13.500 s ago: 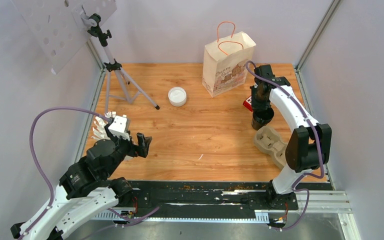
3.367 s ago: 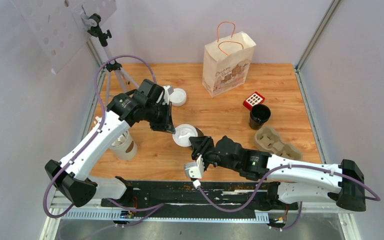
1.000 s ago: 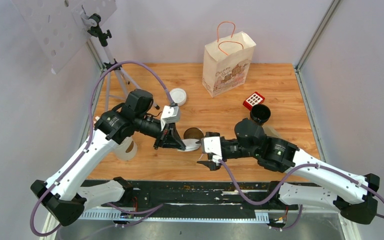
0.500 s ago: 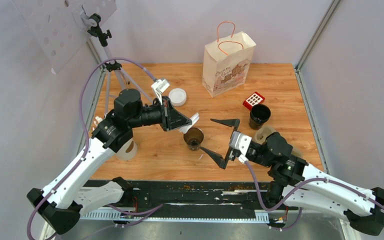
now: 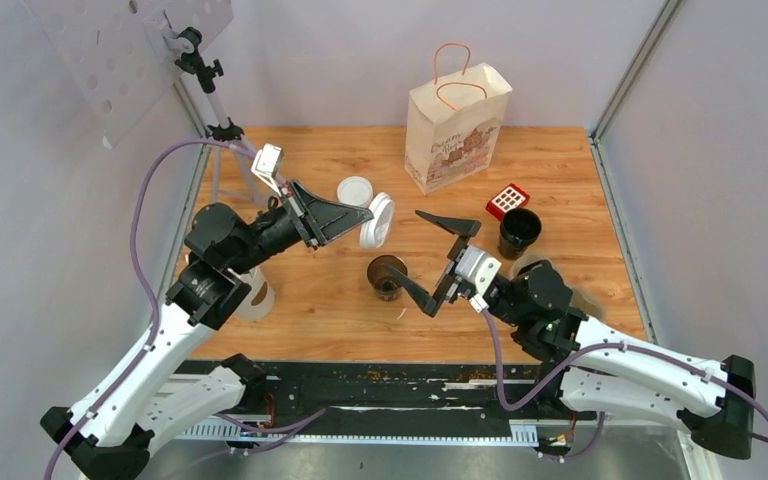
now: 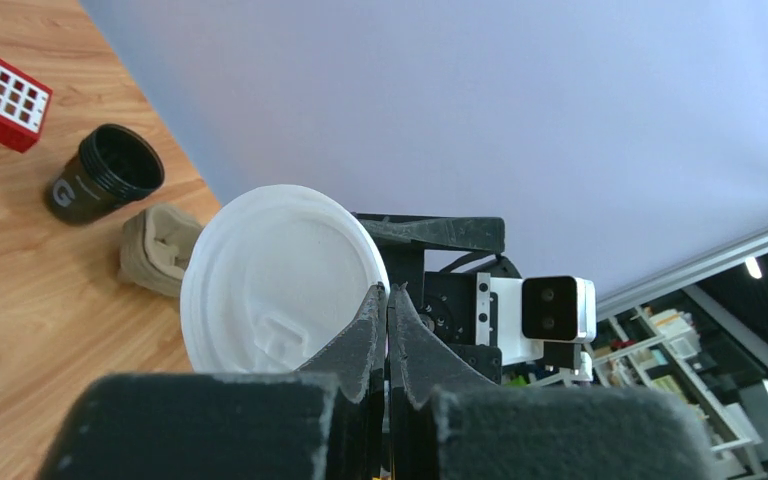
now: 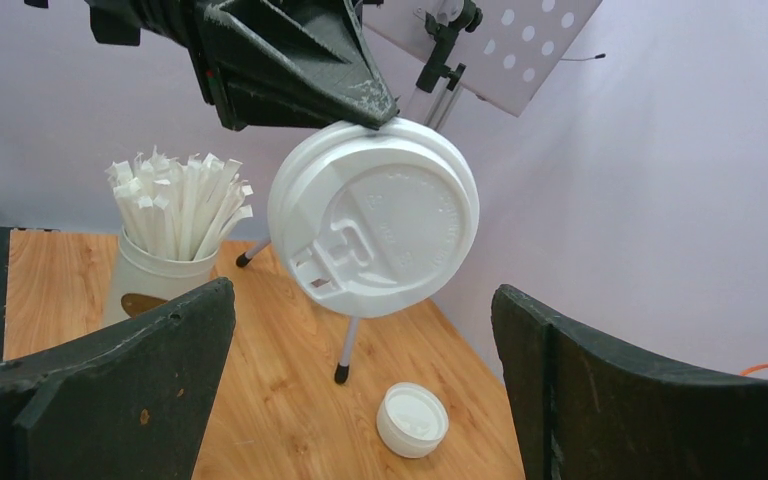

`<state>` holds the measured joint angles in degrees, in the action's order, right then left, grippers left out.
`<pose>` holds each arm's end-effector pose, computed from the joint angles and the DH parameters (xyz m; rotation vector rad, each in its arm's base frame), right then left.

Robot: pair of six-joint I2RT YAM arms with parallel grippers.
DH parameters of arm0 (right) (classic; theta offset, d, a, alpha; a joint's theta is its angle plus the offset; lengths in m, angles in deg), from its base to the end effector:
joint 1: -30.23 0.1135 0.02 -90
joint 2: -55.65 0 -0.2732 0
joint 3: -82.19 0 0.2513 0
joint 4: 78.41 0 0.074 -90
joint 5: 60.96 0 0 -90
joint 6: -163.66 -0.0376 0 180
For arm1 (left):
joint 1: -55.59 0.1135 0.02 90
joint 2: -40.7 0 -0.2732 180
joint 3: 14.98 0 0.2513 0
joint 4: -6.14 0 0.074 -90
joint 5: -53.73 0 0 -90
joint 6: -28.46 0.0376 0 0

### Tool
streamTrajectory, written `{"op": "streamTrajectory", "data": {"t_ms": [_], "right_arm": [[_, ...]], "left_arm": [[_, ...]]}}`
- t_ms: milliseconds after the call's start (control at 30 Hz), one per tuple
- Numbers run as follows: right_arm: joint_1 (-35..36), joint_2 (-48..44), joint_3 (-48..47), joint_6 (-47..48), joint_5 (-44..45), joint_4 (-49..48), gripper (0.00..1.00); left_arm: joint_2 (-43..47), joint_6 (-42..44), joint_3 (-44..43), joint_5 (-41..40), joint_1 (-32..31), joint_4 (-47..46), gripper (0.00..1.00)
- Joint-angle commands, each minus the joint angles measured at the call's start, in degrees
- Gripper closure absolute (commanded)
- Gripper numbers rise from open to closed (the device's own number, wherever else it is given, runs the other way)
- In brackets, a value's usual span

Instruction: Pack the takeout coffee

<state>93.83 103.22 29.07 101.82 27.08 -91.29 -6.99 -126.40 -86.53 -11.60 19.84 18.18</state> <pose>0.0841 0.1722 0.3747 -0.9315 0.8614 0.5562 0.1303 -0.1131 0.4393 0.0145 1.6284 -1.7090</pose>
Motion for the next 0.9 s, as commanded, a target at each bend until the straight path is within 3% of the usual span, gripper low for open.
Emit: {"op": "streamTrajectory", "data": {"t_ms": [0, 667, 867], "right_arm": [[0.1, 0.7, -1.3, -2.0, 0.2, -5.7, 0.00], [0.0, 5.6, -3.9, -3.2, 0.5, -4.3, 0.04], [-0.1, 5.7, -4.7, -3.3, -1.4, -1.7, 0.00]], "left_arm": [[0.5, -5.7, 1.6, -0.9, 0.0, -4.7, 1.00], [0.5, -4.1, 2.1, 4.2, -0.1, -4.2, 1.00], [0.1, -3.7, 1.2, 6.2, -0.1, -3.7, 1.00]]}}
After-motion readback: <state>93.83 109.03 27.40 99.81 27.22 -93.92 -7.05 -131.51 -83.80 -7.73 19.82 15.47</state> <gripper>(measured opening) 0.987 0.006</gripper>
